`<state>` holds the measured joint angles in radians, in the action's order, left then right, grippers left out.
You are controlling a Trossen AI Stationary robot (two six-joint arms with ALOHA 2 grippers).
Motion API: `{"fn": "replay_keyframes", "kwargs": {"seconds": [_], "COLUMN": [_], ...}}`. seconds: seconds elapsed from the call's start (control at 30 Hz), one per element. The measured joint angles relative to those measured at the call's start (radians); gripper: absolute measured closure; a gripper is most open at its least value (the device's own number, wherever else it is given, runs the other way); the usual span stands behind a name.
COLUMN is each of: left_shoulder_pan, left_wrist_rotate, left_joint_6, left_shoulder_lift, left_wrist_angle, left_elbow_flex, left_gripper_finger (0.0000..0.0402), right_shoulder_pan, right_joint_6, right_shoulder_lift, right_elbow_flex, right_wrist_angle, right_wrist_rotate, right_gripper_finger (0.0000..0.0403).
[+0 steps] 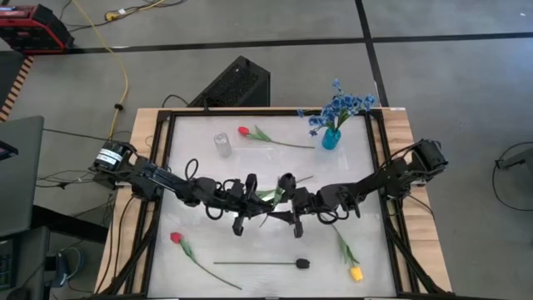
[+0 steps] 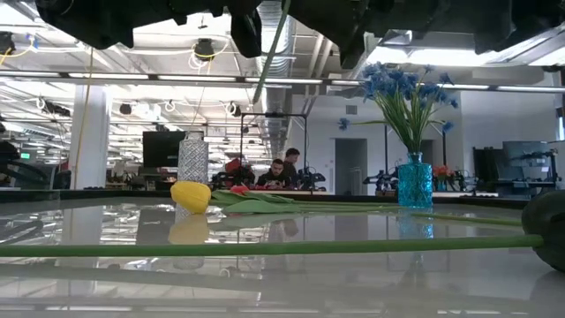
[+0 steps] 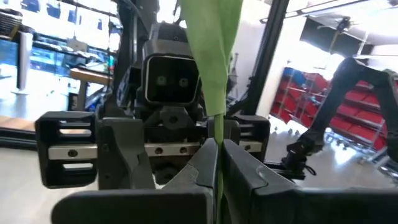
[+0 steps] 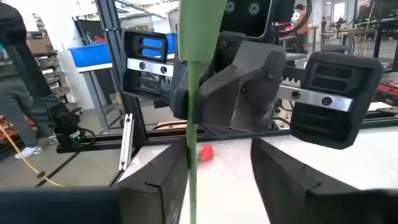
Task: Sort flowers into vase by color
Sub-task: Put the top black flower into the blue vase
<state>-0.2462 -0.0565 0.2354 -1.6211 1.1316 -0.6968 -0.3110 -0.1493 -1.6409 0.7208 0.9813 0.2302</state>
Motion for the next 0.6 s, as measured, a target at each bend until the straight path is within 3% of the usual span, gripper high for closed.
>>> {"fn": "replay_keyframes", "kwargs": {"seconds": [0.13,0.3,0.47,0.6], "left_shoulder_pan": [0.0,0.0,-0.001,0.0], "left_wrist_rotate": [-0.035,-0.088,-0.087,-0.086], "left_joint_6": [-0.009,-0.009,-0.006,0.009], "left_shoulder_lift": [0.0,0.0,0.001,0.035], "left_wrist_angle": [-0.008,-0.058,-0.124,-0.227], "left_elbow_flex": [0.0,0.0,-0.002,0.0], "left_gripper_finger": [0.0401,0.0401,0.038,0.0338], "right_shoulder_pan": [0.005,0.002,-0.048,-0.101], "right_joint_6": [0.0,0.001,0.029,0.045], "right_shoulder_lift": [0.0,0.014,0.11,0.235], "right_elbow_flex": [0.0,0.0,-0.002,-0.018], "right_wrist_angle": [-0.007,-0.079,-0.219,-0.377], "right_wrist_rotate": [0.0,0.002,0.073,0.214], "right_gripper_finger": [0.0266,0.0374,0.0379,0.0379]}}
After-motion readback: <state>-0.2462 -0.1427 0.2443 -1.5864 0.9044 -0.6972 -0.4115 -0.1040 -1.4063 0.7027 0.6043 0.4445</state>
